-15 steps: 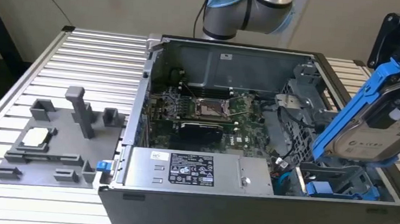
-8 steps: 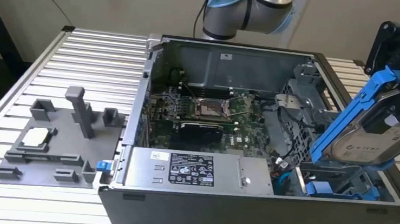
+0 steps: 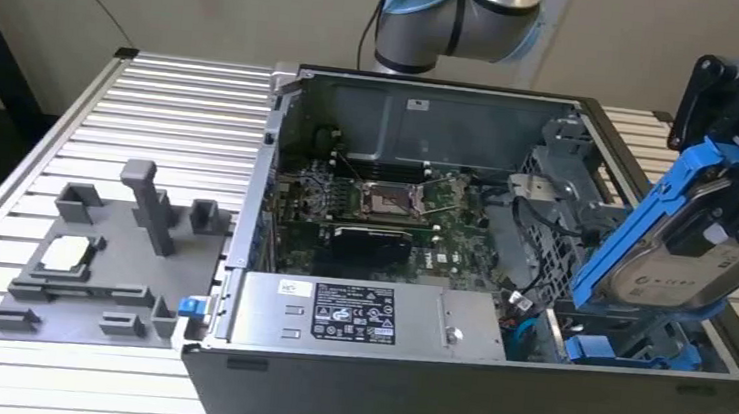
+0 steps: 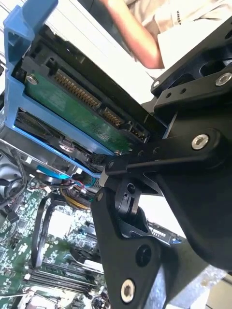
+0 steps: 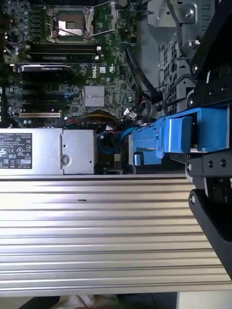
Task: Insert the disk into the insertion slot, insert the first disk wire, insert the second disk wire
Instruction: 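Insert the disk into the insertion slot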
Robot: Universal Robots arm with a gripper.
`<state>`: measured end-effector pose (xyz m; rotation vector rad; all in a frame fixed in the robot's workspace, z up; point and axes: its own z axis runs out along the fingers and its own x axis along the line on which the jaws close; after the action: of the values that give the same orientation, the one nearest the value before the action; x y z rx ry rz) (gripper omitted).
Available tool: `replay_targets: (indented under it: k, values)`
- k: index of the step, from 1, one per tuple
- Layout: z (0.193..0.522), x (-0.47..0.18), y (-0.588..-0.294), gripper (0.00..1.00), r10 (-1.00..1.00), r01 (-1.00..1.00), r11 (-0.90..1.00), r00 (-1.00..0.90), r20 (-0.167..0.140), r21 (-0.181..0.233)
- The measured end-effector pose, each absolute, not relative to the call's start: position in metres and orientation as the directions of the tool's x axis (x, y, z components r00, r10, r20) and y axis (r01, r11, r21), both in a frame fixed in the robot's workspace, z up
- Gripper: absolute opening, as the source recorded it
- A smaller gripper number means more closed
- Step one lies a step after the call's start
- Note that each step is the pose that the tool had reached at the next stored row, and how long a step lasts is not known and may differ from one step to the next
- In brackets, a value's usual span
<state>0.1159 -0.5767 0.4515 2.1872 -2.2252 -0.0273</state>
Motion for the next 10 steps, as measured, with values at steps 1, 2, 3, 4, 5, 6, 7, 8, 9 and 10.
replay_targets:
  k: [1, 2, 3, 4, 5, 6, 7, 8, 9, 10]
  values:
    - [0.45, 0.116, -0.577, 0.33, -1.0, -0.999, 0.017, -0.017, 0.002, 0.027]
    - [0.449, 0.116, -0.577, 0.33, -1.0, -0.999, 0.017, -0.017, 0.002, 0.027]
    - [0.448, 0.116, -0.577, 0.33, -1.0, -0.999, 0.017, -0.017, 0.001, 0.027]
    - [0.446, 0.117, -0.577, 0.33, -1.0, -0.999, 0.017, -0.017, 0.001, 0.027]
    - [0.445, 0.117, -0.577, 0.33, -1.0, -0.999, 0.016, -0.016, 0.001, 0.027]
    - [0.444, 0.117, -0.577, 0.33, -1.0, -0.999, 0.016, -0.016, 0.001, 0.027]
    - [0.442, 0.118, -0.577, 0.33, -1.0, -0.999, 0.016, -0.016, 0.001, 0.027]
    - [0.441, 0.118, -0.577, 0.33, -1.0, -0.999, 0.016, -0.016, 0.0, 0.027]
    - [0.441, 0.119, -0.577, 0.33, -1.0, -0.999, 0.016, -0.016, -0.001, 0.027]
    - [0.44, 0.12, -0.577, 0.33, -1.0, -0.999, 0.016, -0.016, -0.002, 0.027]
